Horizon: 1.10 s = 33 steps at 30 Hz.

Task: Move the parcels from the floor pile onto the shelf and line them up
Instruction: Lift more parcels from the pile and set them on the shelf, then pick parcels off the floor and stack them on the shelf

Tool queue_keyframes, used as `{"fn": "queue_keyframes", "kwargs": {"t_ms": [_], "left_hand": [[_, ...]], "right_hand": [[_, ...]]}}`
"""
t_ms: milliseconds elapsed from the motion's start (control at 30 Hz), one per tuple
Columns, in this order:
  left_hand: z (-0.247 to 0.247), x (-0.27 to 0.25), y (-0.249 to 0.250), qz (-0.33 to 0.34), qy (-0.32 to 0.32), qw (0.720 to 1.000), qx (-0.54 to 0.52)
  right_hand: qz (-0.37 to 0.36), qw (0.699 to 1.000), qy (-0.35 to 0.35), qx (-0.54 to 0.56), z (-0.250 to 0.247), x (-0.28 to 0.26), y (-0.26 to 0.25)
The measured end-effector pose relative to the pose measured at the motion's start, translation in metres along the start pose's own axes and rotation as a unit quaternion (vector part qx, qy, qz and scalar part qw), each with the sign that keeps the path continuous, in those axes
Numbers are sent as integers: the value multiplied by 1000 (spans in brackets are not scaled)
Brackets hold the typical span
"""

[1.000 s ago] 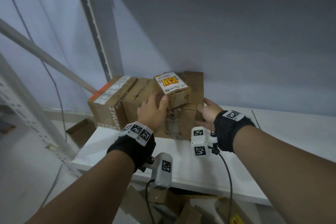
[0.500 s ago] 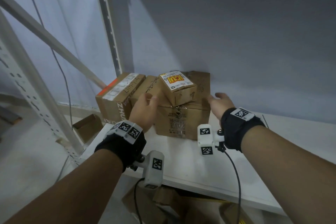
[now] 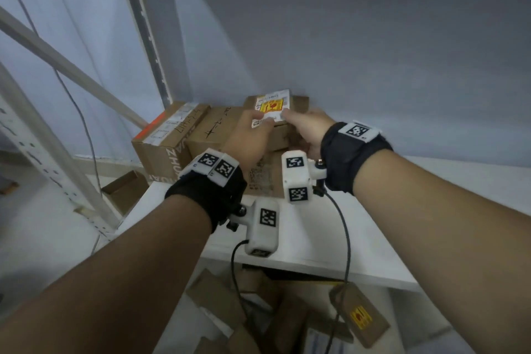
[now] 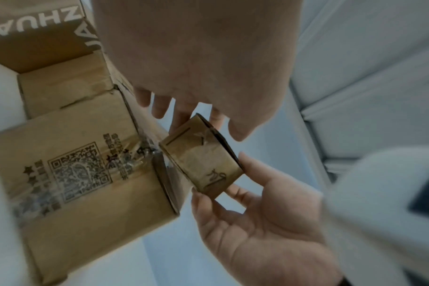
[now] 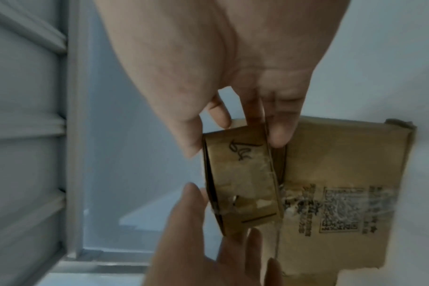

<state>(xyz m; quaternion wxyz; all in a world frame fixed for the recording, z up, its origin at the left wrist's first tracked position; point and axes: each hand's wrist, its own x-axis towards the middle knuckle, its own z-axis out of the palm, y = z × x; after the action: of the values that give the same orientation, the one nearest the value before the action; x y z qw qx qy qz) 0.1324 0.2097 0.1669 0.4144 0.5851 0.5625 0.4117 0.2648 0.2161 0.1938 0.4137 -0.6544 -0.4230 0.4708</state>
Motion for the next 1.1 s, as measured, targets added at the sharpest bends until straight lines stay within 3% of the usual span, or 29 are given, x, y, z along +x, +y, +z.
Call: {"fn": "queue_keyframes", "kwargs": {"t_ms": [200, 333, 433, 667, 767, 900, 1100], "left_hand": [[33, -63, 13, 39, -124, 991, 15], [46, -105, -8, 2, -242, 965, 101], [41, -128, -37, -46, -297, 941, 158], [11, -148, -100, -141, -298, 907, 262], [-5, -160, -125, -192, -269, 908, 257], [-13, -187, -162, -262, -243, 908, 219], [-17, -227, -210, -344, -220, 891, 197]], "right_hand": [[8, 996, 62, 59, -84, -62, 48], [102, 986, 110, 67, -127, -91, 116], [167, 978, 125, 21, -130, -99, 156], [175, 965, 144, -133, -128, -121, 180], [131, 963, 91, -217, -128, -125, 181], [144, 975, 61, -157, -107, -140, 184], [251, 965, 1, -78, -37, -171, 217]]}}
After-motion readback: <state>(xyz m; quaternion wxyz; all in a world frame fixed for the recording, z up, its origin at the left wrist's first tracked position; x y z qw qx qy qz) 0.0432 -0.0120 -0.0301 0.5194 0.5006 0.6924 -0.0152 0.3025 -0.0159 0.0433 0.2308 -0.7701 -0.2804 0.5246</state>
